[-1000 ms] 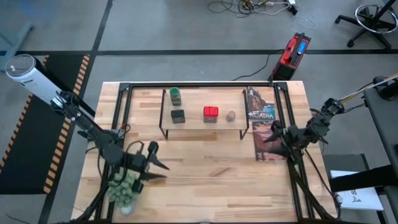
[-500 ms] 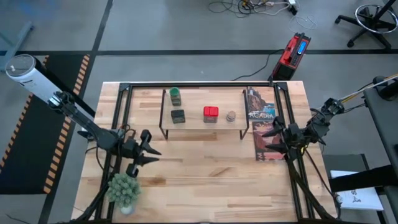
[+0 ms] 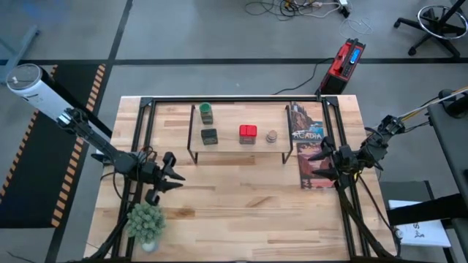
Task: Shelf spices
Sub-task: Return to Home Position
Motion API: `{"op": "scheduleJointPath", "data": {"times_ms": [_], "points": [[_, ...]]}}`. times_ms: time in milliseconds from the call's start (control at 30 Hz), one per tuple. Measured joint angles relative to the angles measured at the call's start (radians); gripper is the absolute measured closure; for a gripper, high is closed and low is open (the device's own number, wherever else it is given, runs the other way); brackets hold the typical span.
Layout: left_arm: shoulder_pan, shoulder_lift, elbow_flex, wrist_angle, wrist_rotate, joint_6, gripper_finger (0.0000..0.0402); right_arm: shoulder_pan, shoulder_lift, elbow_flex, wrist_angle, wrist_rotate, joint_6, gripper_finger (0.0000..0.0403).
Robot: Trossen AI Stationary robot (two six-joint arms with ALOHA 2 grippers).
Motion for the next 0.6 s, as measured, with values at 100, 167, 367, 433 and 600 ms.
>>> {"op": "scheduleJointPath", "data": {"times_ms": [100,167,367,433,600], "points": [[0.0,0.004,-0.007,-0.012,0.019,-0.027,0.0325,0.0,0.0,0.0,-0.001,0.0,0.0,0.0204],[0.0,0.004,-0.008,0.002,0.03,-0.023,0.0324,0.0,0.0,0.0,0.0,0.0,0.0,0.0204],[-0.001,-0.056,-0.008,-0.011,0.093,0.085,0.0323,0.0,0.0,0.0,0.0,0.0,0.0,0.0204],[0.0,-0.074,-0.008,-0.05,0.091,0.136,0.0322,0.0,0.0,0.0,0.0,-0.001,0.0,0.0204],[0.0,-0.128,-0.009,-0.14,-0.017,0.161,0.0317,0.0,0.0,0.0,0.001,-0.001,0.0,0.0204]]}}
